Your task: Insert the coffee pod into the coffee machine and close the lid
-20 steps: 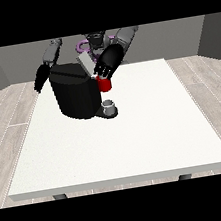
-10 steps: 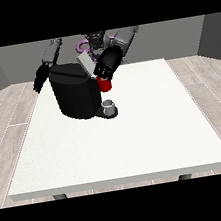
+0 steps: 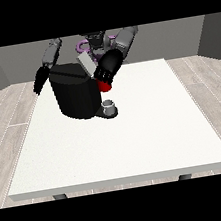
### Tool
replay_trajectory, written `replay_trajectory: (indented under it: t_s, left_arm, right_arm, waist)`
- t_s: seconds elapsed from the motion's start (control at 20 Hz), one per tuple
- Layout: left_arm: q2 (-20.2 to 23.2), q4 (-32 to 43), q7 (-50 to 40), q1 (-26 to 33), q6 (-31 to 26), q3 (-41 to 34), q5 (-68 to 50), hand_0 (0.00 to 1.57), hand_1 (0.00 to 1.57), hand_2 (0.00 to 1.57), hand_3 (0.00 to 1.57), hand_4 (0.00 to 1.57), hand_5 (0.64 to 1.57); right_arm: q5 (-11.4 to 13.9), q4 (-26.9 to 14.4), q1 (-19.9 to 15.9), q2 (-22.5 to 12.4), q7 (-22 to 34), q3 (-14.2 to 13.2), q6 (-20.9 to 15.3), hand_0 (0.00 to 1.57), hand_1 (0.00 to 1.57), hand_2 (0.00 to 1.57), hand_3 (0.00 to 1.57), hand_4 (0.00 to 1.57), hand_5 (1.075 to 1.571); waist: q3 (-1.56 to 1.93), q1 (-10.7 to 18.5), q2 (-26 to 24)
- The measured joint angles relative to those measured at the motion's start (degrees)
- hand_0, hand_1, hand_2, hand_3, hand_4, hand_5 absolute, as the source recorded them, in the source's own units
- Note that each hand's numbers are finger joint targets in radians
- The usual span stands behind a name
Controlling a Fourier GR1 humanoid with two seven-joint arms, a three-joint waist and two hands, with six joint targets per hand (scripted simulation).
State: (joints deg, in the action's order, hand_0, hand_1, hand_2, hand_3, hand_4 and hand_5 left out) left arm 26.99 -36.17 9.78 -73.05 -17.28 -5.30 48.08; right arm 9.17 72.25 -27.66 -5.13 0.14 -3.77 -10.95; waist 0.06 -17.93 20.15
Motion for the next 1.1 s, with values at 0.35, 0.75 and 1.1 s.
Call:
replay_trajectory:
  t_s: [0.35,0.75,1.1]
  left_arm:
    - [1.0,0.1,2.7,-1.0,1.3,-1.2,-0.4,1.22,1.22,1.2,0.98,0.0,1.571]
    - [2.6,0.1,5.5,-1.3,3.2,-0.5,1.4,1.0,1.0,1.02,0.72,0.0,1.571]
    - [4.4,0.5,6.8,-1.4,5.3,0.1,3.6,0.0,0.0,0.63,0.51,0.0,1.571]
  right_arm:
    - [0.9,0.2,-0.9,-0.1,0.3,0.4,-0.6,0.0,0.0,0.0,0.0,0.22,1.571]
    - [2.0,0.6,-1.3,0.4,1.0,1.1,-1.4,0.0,0.0,0.0,0.0,0.09,1.571]
    - [2.6,1.5,-1.8,0.1,1.5,1.8,-1.1,0.0,0.0,0.0,0.0,0.12,1.571]
  waist:
    - [-0.07,-0.4,1.4]
    - [-0.02,-0.8,2.3]
    - [-0.01,-1.8,3.1]
